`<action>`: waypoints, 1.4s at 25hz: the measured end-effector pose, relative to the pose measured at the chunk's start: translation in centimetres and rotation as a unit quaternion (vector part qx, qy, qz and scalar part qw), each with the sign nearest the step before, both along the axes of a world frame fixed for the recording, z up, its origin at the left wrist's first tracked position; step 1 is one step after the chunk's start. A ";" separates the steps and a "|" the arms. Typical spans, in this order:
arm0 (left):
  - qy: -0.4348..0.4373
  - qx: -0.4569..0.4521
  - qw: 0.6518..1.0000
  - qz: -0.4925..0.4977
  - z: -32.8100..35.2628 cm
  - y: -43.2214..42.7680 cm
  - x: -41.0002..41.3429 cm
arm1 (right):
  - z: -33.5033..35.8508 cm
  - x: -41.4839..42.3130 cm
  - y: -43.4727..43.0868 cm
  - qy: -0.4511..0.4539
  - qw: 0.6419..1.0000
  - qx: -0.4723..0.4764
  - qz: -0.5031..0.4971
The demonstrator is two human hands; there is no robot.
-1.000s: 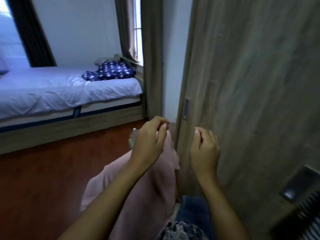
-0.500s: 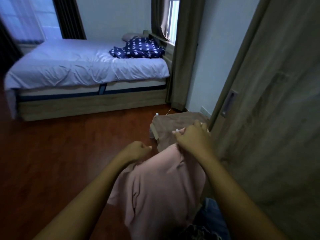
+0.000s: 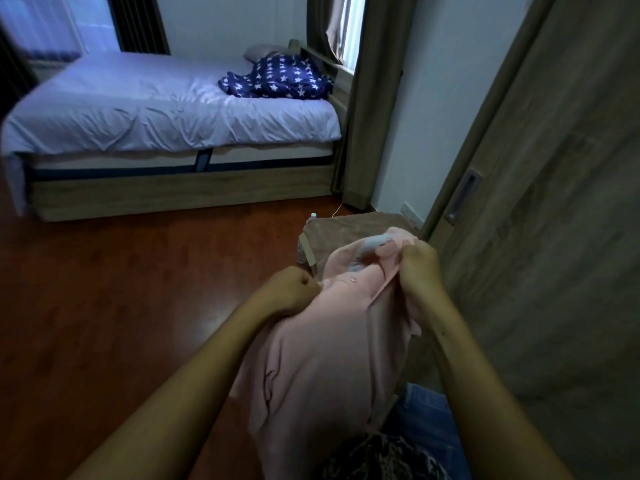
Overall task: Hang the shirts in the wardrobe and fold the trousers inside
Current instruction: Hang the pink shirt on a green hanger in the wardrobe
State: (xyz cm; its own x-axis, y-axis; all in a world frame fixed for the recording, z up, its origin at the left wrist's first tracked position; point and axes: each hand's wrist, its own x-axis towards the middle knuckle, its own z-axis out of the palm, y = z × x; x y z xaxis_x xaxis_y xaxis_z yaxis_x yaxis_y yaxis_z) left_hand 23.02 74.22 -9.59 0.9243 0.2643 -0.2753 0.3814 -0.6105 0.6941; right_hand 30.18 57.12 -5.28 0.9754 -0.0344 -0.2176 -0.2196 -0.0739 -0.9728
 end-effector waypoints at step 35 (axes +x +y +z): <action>-0.202 -0.692 0.673 0.168 10.7 -8.6 -7.6 | 6.8 -10.5 -15.0 -0.120 0.855 0.493 0.109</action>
